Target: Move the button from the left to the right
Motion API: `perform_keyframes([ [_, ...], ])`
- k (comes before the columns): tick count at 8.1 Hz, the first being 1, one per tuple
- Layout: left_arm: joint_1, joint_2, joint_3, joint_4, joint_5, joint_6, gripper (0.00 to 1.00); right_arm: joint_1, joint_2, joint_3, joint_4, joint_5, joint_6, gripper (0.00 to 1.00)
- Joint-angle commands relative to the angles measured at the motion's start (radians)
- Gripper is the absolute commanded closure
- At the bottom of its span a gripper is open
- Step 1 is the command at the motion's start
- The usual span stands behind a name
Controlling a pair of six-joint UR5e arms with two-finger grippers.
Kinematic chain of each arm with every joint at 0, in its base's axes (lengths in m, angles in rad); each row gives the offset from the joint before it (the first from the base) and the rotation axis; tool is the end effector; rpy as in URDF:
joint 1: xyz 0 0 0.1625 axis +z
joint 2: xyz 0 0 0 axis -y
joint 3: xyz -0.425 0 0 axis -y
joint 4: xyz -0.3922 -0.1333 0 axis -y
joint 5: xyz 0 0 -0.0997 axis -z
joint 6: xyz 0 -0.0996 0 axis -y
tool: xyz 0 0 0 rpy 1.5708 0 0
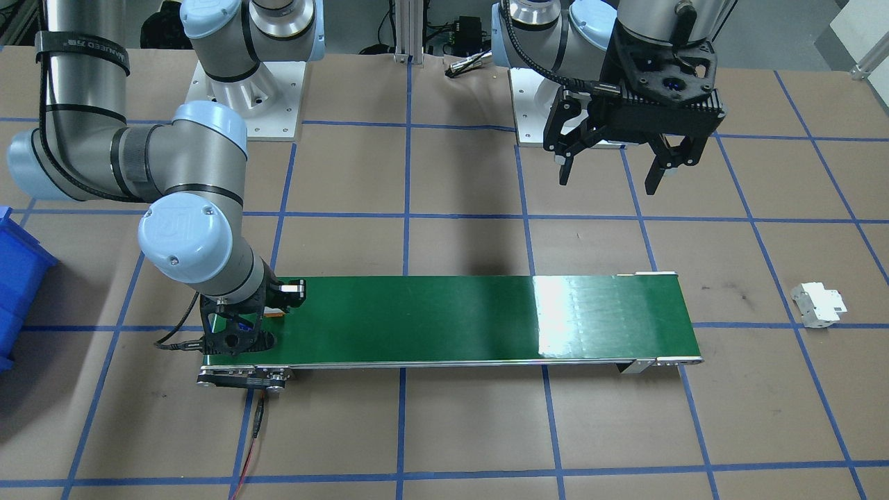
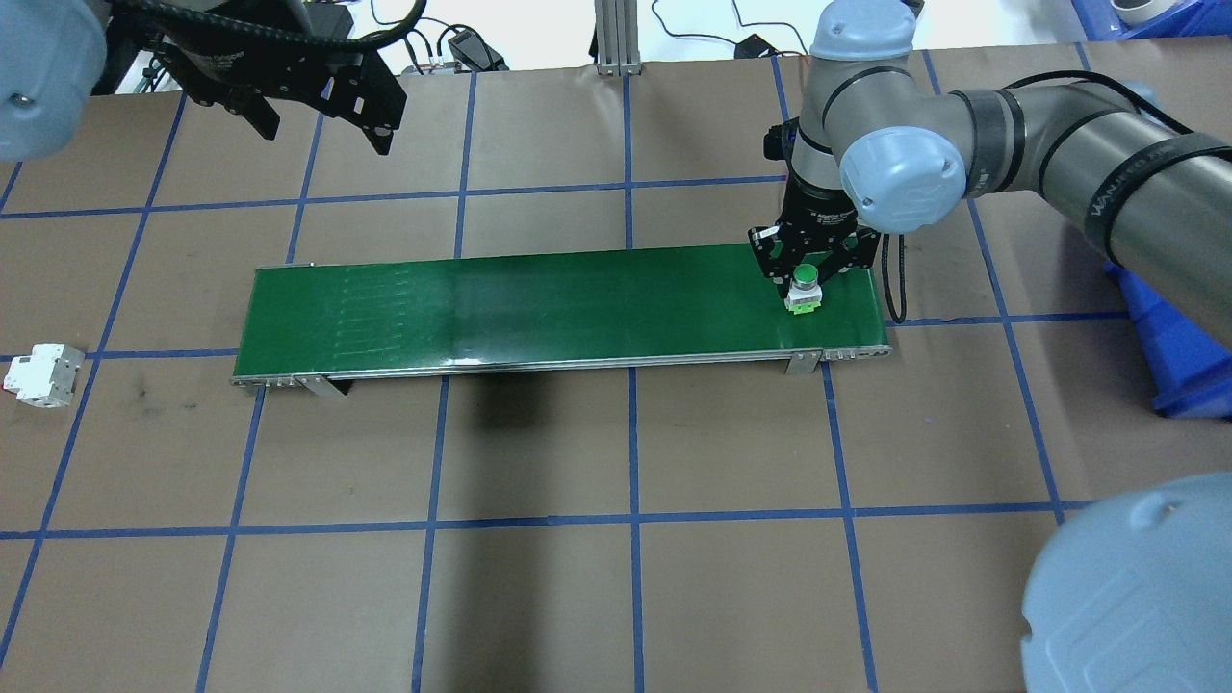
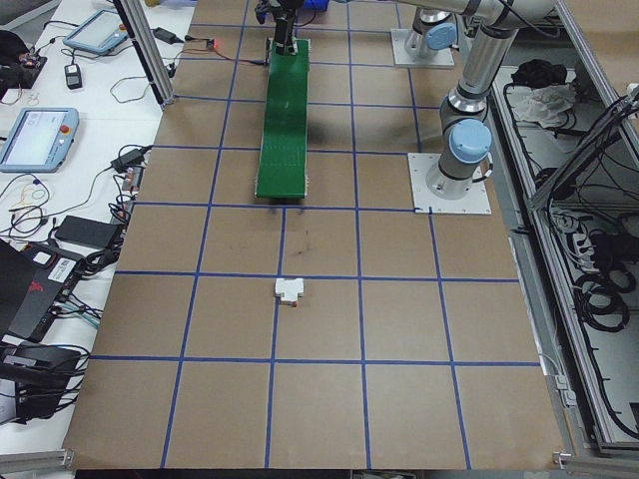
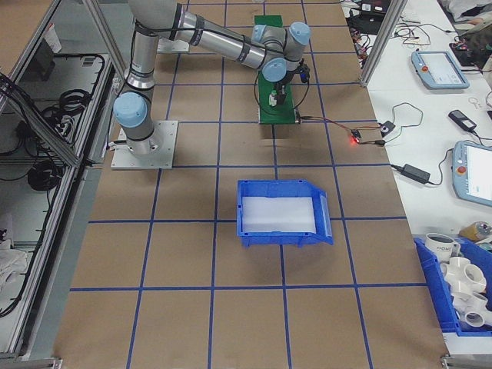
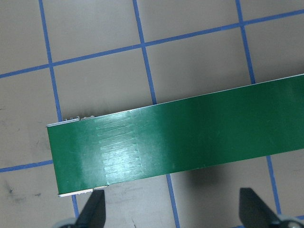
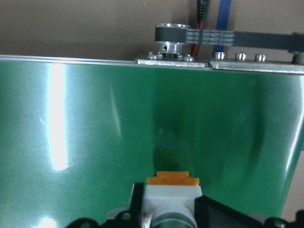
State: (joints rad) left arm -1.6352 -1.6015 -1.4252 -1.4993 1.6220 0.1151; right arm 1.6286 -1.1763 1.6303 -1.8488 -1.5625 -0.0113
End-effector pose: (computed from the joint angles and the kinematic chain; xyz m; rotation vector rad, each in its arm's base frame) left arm -0.1613 -0.5097 0.5530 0.2681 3.0610 -0.2851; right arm 0.1684 -0.5878 0.2673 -0.1068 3.1234 0.2760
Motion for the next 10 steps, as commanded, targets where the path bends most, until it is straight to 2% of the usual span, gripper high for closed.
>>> perform_keyframes([
  [1, 0.003, 0.0, -0.001, 0.001, -0.001, 0.0, 0.0, -0.001, -0.006, -0.013, 0.013, 0.001, 0.022, 0.91],
  [3, 0.001, 0.0, -0.001, 0.001, -0.001, 0.0, 0.0, -0.018, -0.013, -0.042, 0.016, -0.004, 0.014, 0.84],
  [4, 0.001, 0.0, -0.001, 0.001, -0.001, 0.0, 0.0, -0.08, -0.046, -0.084, 0.061, -0.004, -0.011, 0.78],
  [6, 0.001, 0.0, -0.001, 0.002, -0.001, -0.002, 0.0, -0.221, -0.129, -0.124, 0.202, -0.014, -0.187, 0.78],
  [7, 0.001, 0.0, -0.001, 0.001, -0.001, -0.002, 0.0, -0.289, -0.194, -0.135, 0.299, -0.03, -0.238, 0.78],
  [8, 0.0, 0.0, -0.001, 0.001, -0.001, -0.002, 0.0, -0.324, -0.238, -0.145, 0.307, -0.09, -0.324, 0.78],
  [10, 0.0, 0.002, -0.001, 0.001, -0.001, -0.002, 0.0, -0.501, -0.264, -0.156, 0.318, -0.108, -0.519, 0.78],
])
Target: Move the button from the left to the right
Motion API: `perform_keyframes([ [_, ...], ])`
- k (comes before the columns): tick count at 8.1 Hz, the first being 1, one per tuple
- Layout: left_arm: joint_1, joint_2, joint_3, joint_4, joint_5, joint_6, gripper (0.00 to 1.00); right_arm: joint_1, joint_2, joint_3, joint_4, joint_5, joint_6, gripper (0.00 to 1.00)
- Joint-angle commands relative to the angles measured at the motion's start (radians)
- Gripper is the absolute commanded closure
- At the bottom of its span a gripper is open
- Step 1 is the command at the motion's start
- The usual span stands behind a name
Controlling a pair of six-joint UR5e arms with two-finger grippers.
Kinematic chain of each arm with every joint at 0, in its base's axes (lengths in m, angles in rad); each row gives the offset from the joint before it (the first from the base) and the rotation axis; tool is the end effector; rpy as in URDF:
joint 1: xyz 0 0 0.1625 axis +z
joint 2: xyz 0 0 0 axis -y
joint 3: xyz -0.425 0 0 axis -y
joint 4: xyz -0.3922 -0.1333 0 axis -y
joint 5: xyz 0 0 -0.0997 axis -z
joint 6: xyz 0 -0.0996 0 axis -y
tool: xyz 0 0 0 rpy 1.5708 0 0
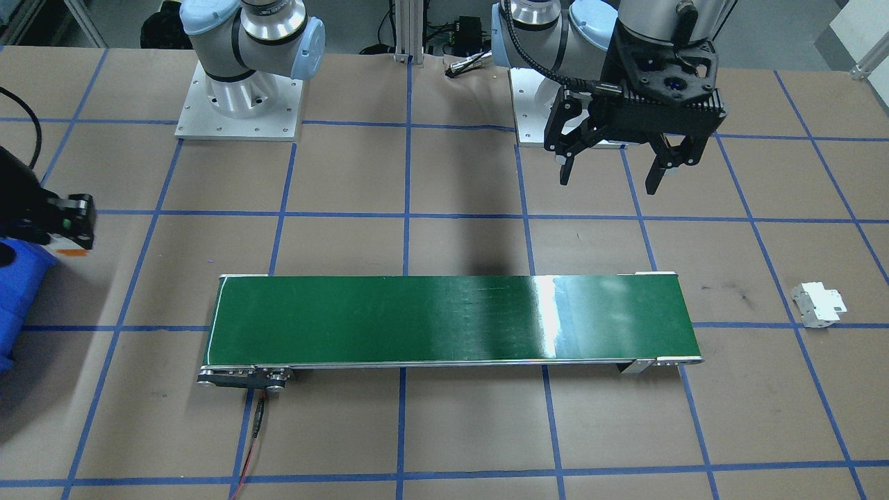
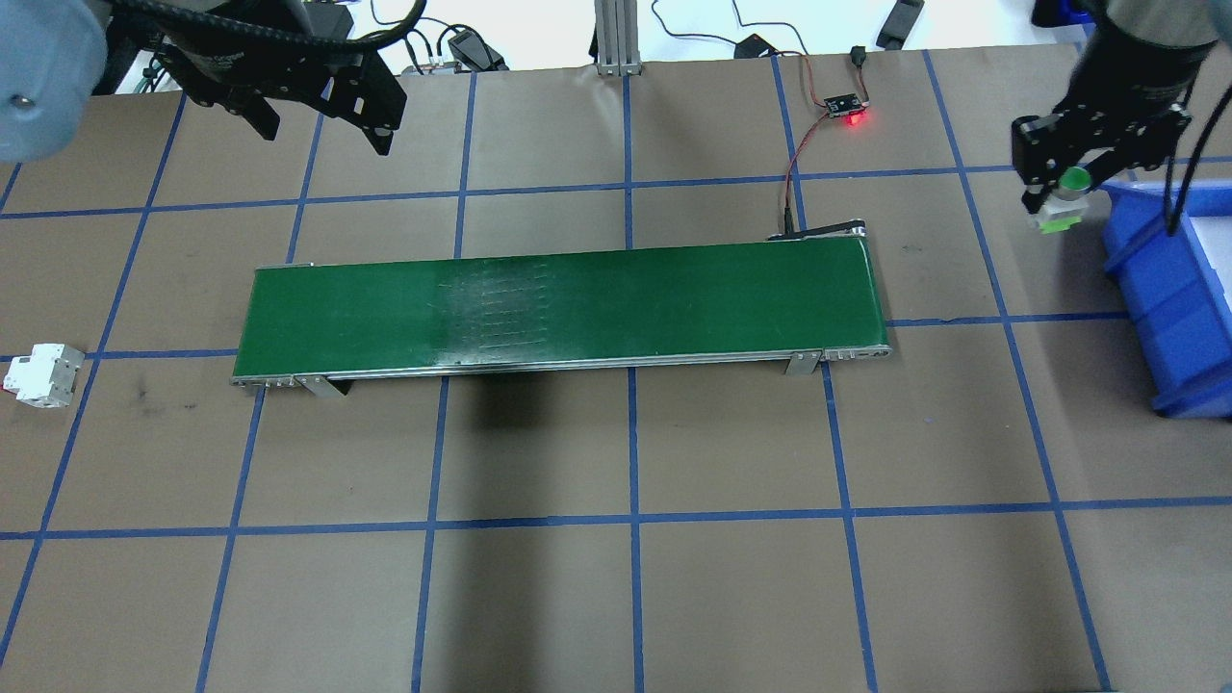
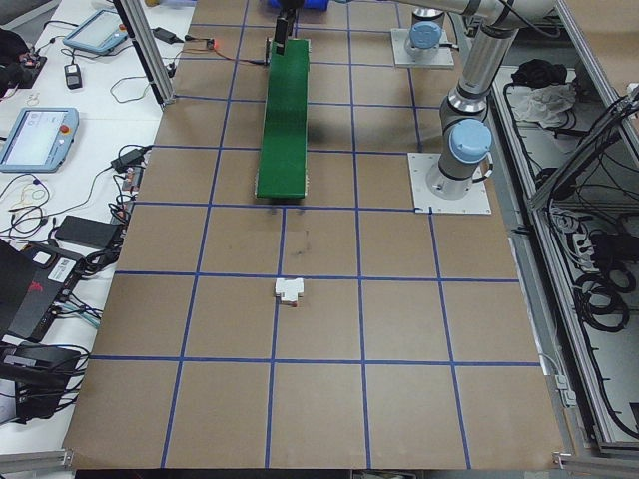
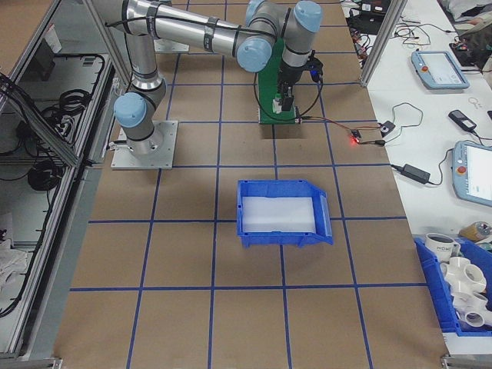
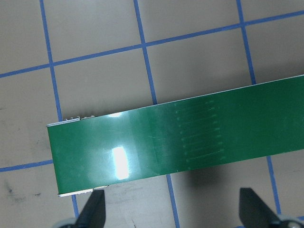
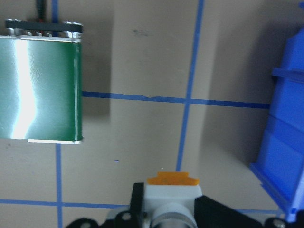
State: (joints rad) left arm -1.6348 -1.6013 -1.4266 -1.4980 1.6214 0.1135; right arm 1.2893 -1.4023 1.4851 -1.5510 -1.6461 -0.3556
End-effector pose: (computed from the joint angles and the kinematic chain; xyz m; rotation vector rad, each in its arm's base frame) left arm -0.1612 -0.5098 0.5525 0.2652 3.0619 -0.2854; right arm -0.0322 -0.5644 0.4400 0.1207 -3.0943 -0.1875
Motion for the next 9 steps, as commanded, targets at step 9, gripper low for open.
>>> perform_keyframes([
  [9, 0.0, 0.001, 0.0, -0.001, 0.0, 0.0, 0.0, -0.558, 0.031, -0.012, -0.01, 0.022, -0.579, 0.7],
])
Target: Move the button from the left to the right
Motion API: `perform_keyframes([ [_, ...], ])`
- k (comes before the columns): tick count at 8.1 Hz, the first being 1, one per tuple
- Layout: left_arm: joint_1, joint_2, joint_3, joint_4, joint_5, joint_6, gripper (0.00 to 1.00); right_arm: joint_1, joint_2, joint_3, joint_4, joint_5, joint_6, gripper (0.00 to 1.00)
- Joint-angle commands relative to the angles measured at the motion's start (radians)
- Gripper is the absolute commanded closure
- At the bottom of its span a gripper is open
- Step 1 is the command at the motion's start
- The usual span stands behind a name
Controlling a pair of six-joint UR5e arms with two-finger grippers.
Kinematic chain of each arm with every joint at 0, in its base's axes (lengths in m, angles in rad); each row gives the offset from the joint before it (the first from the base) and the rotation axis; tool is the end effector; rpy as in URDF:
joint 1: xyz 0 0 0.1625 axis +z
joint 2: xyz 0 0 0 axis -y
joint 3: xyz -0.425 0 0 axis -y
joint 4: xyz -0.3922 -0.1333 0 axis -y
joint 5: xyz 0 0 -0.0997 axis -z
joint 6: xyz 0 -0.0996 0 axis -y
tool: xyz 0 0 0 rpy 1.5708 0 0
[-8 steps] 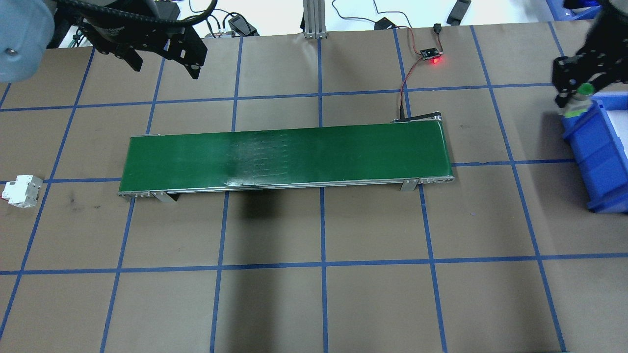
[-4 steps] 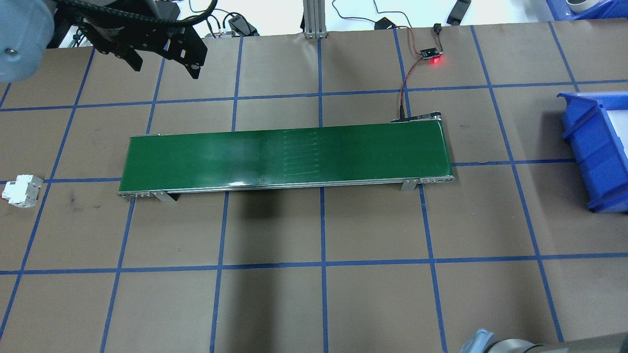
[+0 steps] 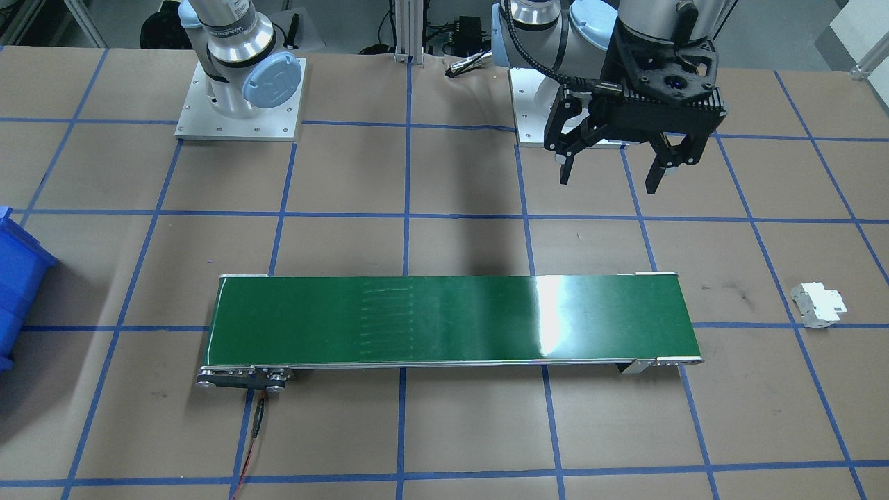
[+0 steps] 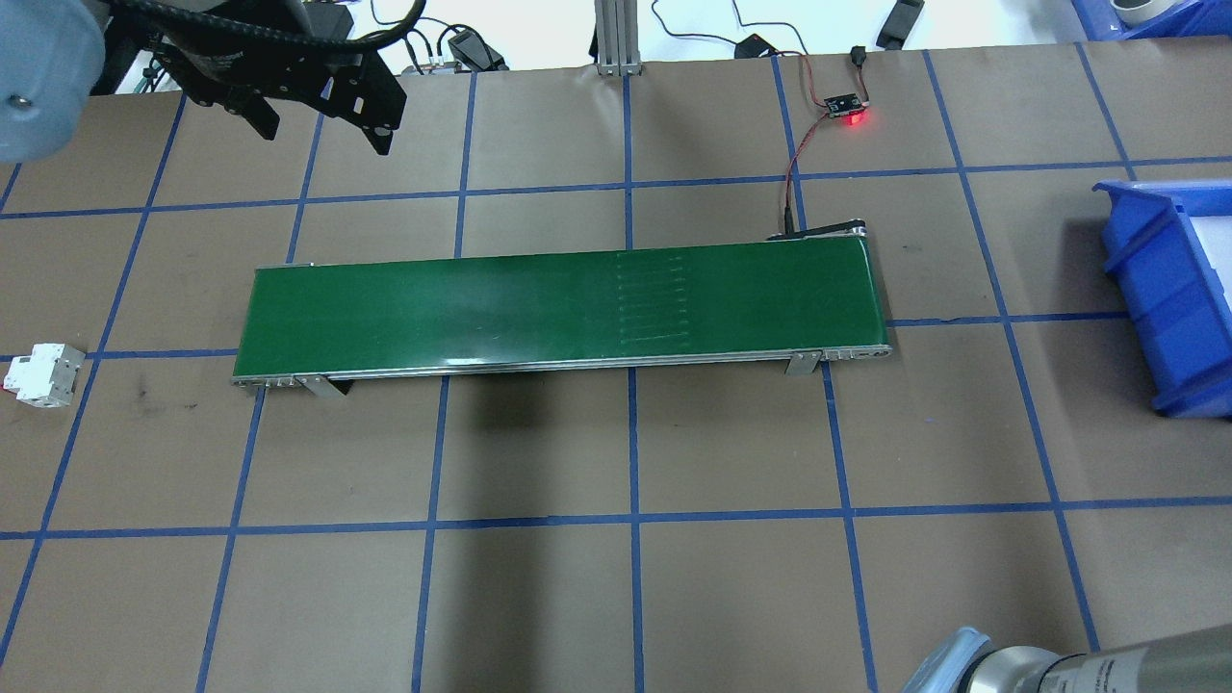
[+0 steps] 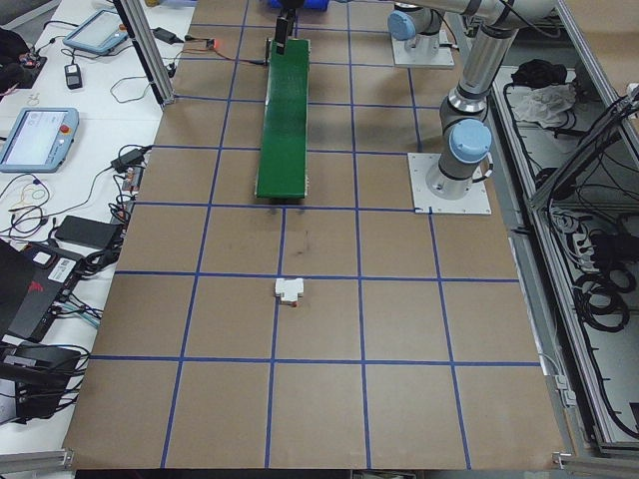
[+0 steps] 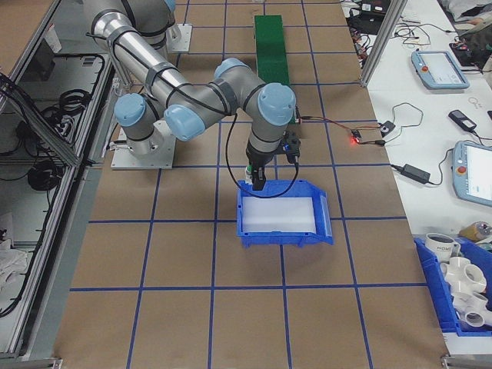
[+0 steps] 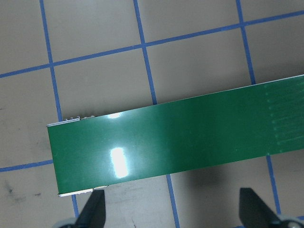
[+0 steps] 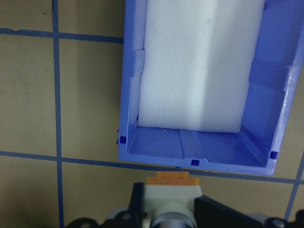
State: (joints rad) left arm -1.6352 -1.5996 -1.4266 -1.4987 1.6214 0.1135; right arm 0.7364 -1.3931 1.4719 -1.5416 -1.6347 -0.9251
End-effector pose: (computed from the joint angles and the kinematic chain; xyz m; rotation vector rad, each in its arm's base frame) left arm -0.1614 -0.5090 0.5533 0.2657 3.0618 -0.2870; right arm -0.3256 -0.4665 0.4404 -0.1456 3.0903 0.1828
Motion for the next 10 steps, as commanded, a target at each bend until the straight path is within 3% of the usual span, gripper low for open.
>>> perform_keyframes([
  [1, 0.0, 0.0, 0.0, 0.0, 0.0, 0.0, 0.0, -0.005, 0.051, 0.001, -0.047, 0.012, -0.015, 0.71],
  [2, 0.0, 0.0, 0.0, 0.0, 0.0, 0.0, 0.0, -0.005, 0.109, 0.001, -0.084, 0.015, -0.011, 0.73],
  [3, 0.0, 0.001, 0.0, -0.003, 0.002, 0.0, 0.0, -0.005, 0.123, -0.001, -0.145, 0.036, 0.003, 0.72],
  [4, 0.0, 0.001, 0.0, -0.003, 0.002, 0.0, 0.0, -0.002, 0.123, 0.001, -0.155, 0.048, -0.006, 0.72],
  [5, 0.0, 0.001, 0.0, -0.003, 0.002, 0.0, 0.0, 0.009, 0.138, 0.002, -0.299, 0.05, -0.032, 0.72],
  [7, 0.0, 0.001, -0.002, -0.003, 0.002, 0.0, 0.0, 0.041, 0.19, 0.002, -0.34, 0.114, -0.017, 0.71],
  [10, 0.0, 0.001, -0.002, -0.003, 0.002, 0.0, 0.0, 0.066, 0.238, 0.019, -0.325, 0.128, 0.043, 0.66],
])
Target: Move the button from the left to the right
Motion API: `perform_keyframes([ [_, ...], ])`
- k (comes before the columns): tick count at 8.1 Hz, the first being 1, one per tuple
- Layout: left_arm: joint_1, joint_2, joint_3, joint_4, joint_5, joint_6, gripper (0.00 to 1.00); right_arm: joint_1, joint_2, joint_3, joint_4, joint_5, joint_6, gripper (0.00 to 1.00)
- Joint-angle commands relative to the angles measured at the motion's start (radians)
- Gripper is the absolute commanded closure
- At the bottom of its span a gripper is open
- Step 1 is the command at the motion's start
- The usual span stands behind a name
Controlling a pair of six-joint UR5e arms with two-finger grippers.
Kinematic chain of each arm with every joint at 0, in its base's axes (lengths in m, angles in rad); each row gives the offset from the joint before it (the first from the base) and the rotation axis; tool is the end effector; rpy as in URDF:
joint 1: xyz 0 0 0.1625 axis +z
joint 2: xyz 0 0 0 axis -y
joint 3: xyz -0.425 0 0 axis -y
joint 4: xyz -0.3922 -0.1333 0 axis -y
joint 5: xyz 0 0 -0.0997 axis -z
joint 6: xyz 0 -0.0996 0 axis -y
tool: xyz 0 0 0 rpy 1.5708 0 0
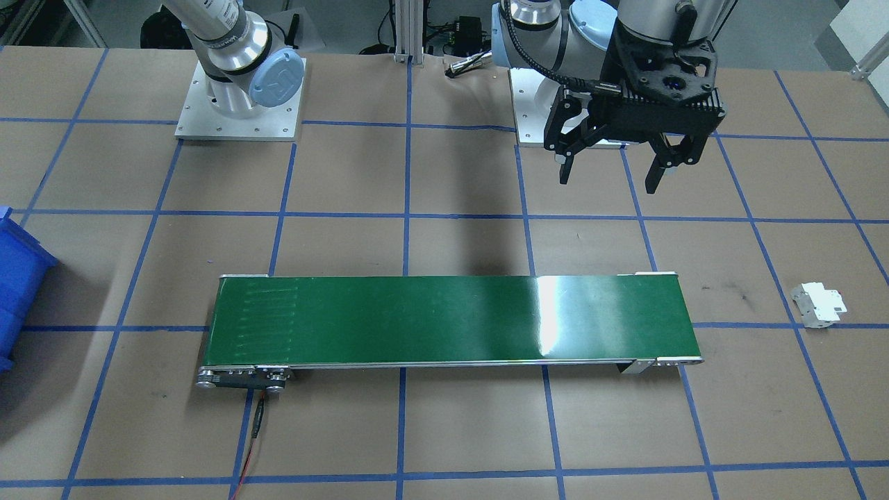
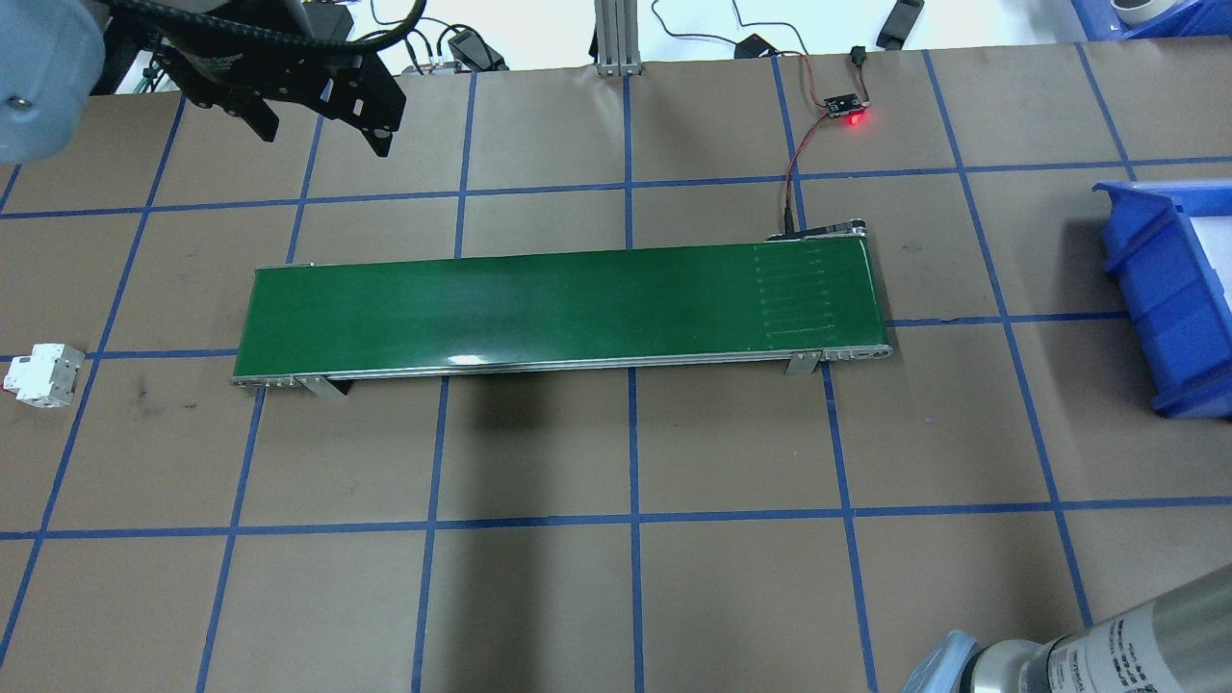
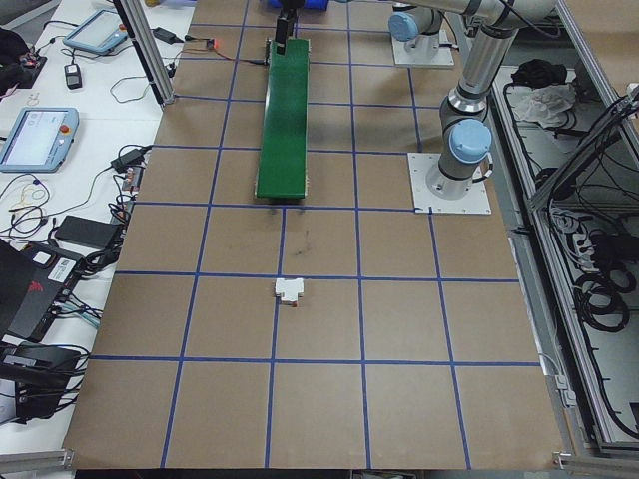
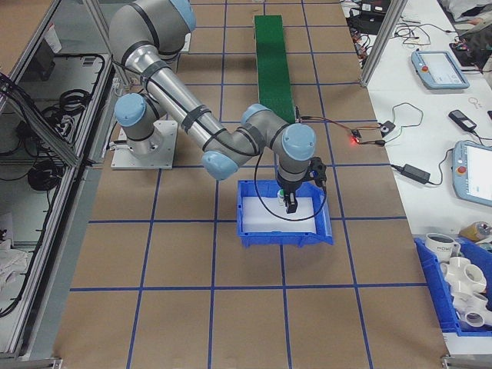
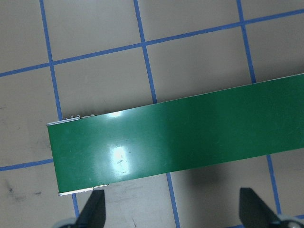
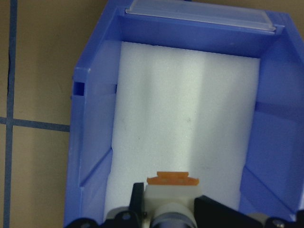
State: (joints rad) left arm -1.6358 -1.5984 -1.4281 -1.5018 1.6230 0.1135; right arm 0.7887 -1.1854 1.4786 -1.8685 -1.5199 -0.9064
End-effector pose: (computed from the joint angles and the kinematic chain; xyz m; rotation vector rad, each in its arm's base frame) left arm -0.1615 -0.5081 0.5528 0.2665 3.0607 -0.2816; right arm -0.3496 -0.5483 0.3440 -0.1934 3.1045 -0.0638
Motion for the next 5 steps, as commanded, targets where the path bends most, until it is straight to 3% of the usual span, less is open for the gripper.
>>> perform_keyframes([
  [1, 0.001, 0.0, 0.0, 0.0, 0.0, 0.0, 0.0, 0.014, 0.053, 0.041, -0.012, 0.012, 0.014, 0.66],
  [5, 0.001, 0.0, 0.0, 0.0, 0.0, 0.0, 0.0, 0.012, 0.073, 0.037, -0.02, 0.0, -0.011, 0.66],
])
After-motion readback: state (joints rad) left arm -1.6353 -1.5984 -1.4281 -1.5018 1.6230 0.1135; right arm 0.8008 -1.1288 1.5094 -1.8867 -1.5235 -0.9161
